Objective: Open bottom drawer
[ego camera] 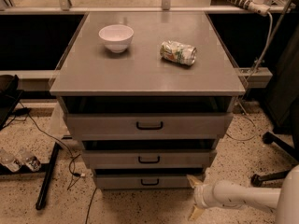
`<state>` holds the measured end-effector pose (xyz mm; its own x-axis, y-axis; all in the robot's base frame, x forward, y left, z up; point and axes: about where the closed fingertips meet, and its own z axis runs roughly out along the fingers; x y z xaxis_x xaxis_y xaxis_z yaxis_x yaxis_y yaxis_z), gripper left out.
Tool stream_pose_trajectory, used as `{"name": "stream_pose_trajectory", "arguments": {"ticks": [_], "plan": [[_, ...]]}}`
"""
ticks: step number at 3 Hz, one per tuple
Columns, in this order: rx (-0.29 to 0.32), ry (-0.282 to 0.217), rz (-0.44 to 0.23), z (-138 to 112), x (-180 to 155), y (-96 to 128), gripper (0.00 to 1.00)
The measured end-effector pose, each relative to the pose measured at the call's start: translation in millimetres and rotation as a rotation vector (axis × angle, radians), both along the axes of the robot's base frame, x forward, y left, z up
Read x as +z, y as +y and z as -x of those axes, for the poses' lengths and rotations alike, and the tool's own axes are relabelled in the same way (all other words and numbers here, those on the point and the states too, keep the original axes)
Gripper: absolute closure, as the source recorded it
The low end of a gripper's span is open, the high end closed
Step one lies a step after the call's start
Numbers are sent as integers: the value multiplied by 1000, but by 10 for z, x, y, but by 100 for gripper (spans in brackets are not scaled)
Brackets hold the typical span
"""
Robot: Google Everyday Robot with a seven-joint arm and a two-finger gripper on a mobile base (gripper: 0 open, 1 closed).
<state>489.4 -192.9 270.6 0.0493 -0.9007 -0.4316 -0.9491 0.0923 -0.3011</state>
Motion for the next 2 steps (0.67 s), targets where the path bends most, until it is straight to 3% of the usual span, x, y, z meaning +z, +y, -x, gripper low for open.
{"name": "stream_pose_trajectory", "arguments": {"ticks": [1, 2], "plan": [[33, -88, 38, -91, -209, 77, 0], [44, -201, 17, -399, -138, 95, 0]]}}
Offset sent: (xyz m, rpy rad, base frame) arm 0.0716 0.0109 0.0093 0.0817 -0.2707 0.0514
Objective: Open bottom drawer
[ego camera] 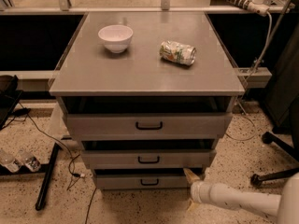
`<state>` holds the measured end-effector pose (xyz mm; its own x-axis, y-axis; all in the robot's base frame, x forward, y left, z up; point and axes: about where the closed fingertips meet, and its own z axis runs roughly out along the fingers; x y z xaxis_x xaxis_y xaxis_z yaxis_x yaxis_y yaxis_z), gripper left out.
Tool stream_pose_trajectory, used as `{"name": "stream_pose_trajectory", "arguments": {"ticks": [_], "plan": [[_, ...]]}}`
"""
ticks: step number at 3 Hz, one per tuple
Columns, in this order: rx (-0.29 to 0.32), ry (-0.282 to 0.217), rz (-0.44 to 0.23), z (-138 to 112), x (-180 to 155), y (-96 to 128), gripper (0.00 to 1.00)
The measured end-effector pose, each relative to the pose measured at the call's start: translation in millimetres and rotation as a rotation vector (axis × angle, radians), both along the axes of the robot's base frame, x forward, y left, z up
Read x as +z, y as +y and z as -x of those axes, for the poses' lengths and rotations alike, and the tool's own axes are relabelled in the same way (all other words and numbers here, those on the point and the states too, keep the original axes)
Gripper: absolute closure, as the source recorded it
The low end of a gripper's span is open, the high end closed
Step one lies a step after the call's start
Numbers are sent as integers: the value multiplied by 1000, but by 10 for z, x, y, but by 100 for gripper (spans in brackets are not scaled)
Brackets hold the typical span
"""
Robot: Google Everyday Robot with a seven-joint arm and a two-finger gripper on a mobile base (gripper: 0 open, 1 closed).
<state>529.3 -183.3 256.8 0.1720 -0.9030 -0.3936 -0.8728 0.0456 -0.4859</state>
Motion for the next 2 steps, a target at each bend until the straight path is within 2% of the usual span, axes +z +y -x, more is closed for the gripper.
{"name": "stream_pose_trajectory", "arguments": {"ticks": [1, 2], "plan": [[-26, -104, -101, -301, 181, -258, 0], [-26, -103, -101, -301, 178, -257, 0]]}}
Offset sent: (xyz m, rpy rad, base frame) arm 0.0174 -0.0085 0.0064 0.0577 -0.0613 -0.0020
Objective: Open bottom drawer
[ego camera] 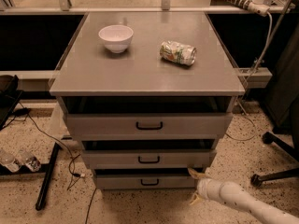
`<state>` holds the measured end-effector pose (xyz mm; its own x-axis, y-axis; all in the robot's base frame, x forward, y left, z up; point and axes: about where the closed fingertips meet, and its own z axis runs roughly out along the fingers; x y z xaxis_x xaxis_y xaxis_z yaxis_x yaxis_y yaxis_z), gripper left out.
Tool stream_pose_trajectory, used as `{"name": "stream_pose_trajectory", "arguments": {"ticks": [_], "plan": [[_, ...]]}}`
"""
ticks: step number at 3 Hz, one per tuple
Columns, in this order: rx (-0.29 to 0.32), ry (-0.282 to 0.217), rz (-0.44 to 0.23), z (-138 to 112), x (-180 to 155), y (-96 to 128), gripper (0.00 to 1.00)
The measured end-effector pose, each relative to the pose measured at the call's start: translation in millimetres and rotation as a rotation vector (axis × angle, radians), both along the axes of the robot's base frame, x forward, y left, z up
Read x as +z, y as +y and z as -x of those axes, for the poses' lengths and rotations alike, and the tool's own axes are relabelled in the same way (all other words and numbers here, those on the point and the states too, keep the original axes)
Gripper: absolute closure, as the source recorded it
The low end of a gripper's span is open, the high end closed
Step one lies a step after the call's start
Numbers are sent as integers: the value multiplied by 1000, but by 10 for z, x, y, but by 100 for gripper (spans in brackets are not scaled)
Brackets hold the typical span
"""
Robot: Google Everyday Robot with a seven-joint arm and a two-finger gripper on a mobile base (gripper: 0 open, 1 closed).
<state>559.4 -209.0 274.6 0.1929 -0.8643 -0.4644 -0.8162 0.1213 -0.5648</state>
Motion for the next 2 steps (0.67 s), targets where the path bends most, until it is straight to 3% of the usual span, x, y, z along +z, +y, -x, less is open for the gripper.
{"name": "stream_pose_trajectory", "arguments": {"ticks": [1, 2], "plan": [[0, 6, -2, 8, -46, 12, 0], [-2, 69, -7, -28, -445, 99, 0]]}}
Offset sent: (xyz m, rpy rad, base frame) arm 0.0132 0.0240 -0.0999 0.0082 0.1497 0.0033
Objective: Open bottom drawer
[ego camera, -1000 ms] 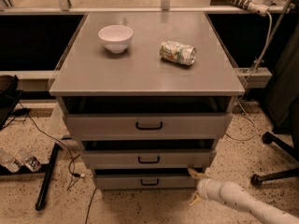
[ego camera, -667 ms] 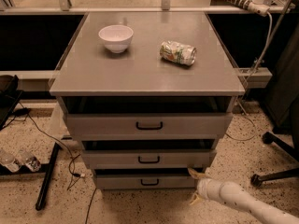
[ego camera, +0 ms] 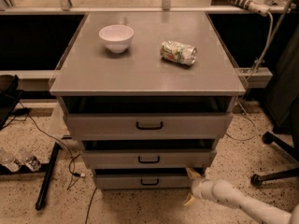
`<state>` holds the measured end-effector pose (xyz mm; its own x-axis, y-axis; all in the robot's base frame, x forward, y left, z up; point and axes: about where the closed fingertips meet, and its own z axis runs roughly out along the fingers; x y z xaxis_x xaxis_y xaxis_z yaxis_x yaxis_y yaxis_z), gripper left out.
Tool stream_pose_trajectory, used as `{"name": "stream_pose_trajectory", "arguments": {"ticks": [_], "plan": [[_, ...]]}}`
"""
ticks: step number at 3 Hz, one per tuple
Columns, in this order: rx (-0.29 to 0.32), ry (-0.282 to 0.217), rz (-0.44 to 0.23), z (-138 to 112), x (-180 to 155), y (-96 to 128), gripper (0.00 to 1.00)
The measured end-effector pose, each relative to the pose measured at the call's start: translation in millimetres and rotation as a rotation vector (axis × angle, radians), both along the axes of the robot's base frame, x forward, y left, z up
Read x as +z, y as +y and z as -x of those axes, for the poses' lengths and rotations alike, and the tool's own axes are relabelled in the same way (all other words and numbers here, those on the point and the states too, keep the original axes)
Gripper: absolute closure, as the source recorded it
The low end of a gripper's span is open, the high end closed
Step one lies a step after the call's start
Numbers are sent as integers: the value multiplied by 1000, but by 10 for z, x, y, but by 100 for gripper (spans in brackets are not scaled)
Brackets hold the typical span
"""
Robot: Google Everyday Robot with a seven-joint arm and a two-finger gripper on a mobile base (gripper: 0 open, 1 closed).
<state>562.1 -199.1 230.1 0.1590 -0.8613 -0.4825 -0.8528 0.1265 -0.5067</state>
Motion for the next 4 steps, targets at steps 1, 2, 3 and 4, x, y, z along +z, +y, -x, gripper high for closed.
{"name": "stream_pose_trajectory", "arguments": {"ticks": [1, 2, 3, 4], "plan": [[-3, 50, 6, -51, -330, 57, 0], [-2, 73, 13, -104, -532, 101, 0], [16, 35, -4, -414, -528, 179, 0], [16, 30, -3, -443, -515, 167, 0]]}}
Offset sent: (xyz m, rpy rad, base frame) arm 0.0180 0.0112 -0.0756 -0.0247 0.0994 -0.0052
